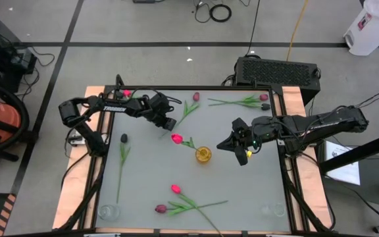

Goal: Sort flowers into vase by color
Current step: Put the top left red flower into the yellow vase

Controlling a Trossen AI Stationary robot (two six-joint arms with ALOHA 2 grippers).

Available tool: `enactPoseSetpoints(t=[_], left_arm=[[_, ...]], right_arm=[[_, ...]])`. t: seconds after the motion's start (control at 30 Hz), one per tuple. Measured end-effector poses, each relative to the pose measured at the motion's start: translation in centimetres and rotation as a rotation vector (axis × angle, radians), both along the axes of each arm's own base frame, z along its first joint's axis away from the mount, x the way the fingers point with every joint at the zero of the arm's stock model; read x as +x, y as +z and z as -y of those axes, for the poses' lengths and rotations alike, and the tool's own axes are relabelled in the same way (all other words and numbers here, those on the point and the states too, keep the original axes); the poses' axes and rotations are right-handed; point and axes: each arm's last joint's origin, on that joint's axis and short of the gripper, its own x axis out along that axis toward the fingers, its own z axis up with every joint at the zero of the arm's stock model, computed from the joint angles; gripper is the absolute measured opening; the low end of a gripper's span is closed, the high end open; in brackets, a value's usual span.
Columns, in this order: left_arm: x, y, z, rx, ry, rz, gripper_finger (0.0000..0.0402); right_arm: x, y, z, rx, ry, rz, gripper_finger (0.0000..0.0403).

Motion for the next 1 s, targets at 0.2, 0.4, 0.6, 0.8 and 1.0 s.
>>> enactPoseSetpoints(t=[0.2,0.4,0.6,0.8,1.0], left_arm=[[0.0,0.0,0.0,-0.003,0.003,-0.002,0.0100],[0.1,0.0,0.4,-0.027,0.014,-0.009,0.0100],[0.1,-0.2,1.3,-0.058,-0.001,-0.048,0.0100],[0.0,-0.3,1.4,-0.058,-0.007,-0.069,0.0100],[0.0,-0.4,1.4,-0.042,-0.002,-0.081,0.0100]], right_arm=[[0.0,0.0,0.0,-0.002,0.001,0.000,0.0000],[0.0,0.0,0.0,-0.003,0.001,0.000,0.0000],[0.0,0.0,0.0,-0.003,0.001,0.000,0.0000],[0.0,0.0,0.0,-0.004,0.002,0.001,0.0000],[0.0,0.0,0.0,-0.005,0.002,0.001,0.0000]])
